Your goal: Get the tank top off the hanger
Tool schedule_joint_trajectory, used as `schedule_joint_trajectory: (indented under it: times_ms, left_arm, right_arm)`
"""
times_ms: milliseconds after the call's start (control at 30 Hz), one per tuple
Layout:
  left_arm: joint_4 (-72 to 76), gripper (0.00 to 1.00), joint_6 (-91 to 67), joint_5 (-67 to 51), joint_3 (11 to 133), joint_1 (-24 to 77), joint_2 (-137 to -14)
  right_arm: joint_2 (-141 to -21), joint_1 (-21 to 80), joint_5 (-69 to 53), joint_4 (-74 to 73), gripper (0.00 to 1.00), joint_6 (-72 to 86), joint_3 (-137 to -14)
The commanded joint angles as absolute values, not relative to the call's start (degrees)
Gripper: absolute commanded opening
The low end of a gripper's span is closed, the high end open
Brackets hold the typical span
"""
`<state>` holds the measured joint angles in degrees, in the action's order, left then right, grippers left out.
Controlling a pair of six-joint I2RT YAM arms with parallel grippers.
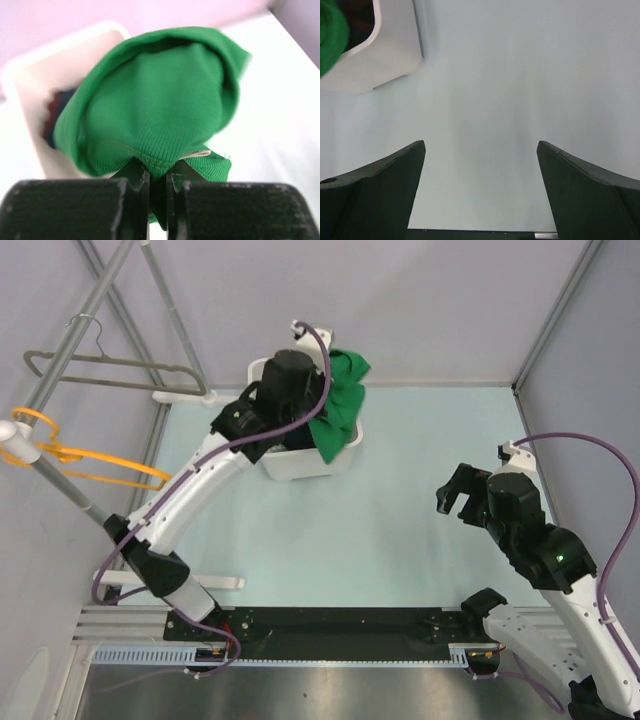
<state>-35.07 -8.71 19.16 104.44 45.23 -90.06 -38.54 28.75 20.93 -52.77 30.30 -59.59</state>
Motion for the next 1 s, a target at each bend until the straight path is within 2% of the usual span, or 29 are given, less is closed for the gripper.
schedule_joint_trajectory:
  times_ms: [0, 133, 167, 333, 367, 400, 433, 467, 500, 533, 633, 800, 967]
  left_arm:
    - [-35.1, 0.00, -2.3, 18.8, 111.8, 39.1, -97.2]
    - [-30.5, 0.00, -1.8, 14.2, 112.2, 32.4, -102.6]
    - [-30.0, 0.00, -2.0, 10.3, 112.1, 31.4, -105.0]
    - [-30.2, 0.01, -2.5, 7.1, 112.1, 28.6, -109.8]
    - [-30.8, 0.06, -2.9, 6.9, 112.1, 28.5, -109.9]
    - [-31.3, 0.20, -3.4, 6.2, 112.1, 28.5, -109.2]
    - [-31.4, 0.54, -4.1, 5.7, 110.7, 28.5, -108.4]
    - [-31.1, 0.65, -5.5, 5.5, 109.7, 28.7, -107.3]
    - [-31.1, 0.73, -6.1, 5.8, 108.6, 28.8, -104.5]
    - [-31.2, 0.86, -6.4, 7.4, 106.3, 29.2, -103.1]
    - [-31.1, 0.91, -6.7, 8.0, 100.1, 31.7, -96.0]
    - [-30.2, 0.93, -10.3, 5.5, 88.0, 39.4, -84.0]
    - [-17.3, 0.95, -18.4, 1.6, 65.7, 55.6, -67.2]
  right_arm:
    - [-38.8, 28.6, 16.2, -50.7, 1.00, 32.3, -59.7]
    - [-39.5, 28.6, 11.4, -49.8, 1.00, 33.9, -58.1]
    - [-39.5, 28.6, 10.7, -49.7, 1.00, 34.2, -57.7]
    - [-40.5, 28.7, 5.4, -48.4, 1.00, 36.0, -55.6]
    - [-40.6, 28.7, 4.4, -48.0, 1.00, 36.0, -55.2]
    - [-41.0, 28.7, 3.7, -47.9, 1.00, 36.1, -55.0]
    - [-41.7, 28.7, 2.6, -47.9, 0.99, 35.9, -54.8]
    - [-42.0, 28.7, 2.1, -47.8, 1.00, 35.9, -54.1]
    - [-42.4, 28.9, 1.7, -47.5, 1.00, 35.7, -53.8]
    - [-43.2, 29.0, 0.6, -47.2, 1.00, 35.5, -53.4]
    - [-44.7, 29.4, -1.9, -45.6, 1.00, 35.2, -52.3]
    - [-46.0, 30.8, -5.2, -39.0, 1.00, 36.9, -49.4]
    - [-47.8, 33.3, -9.8, -26.9, 1.00, 40.3, -44.2]
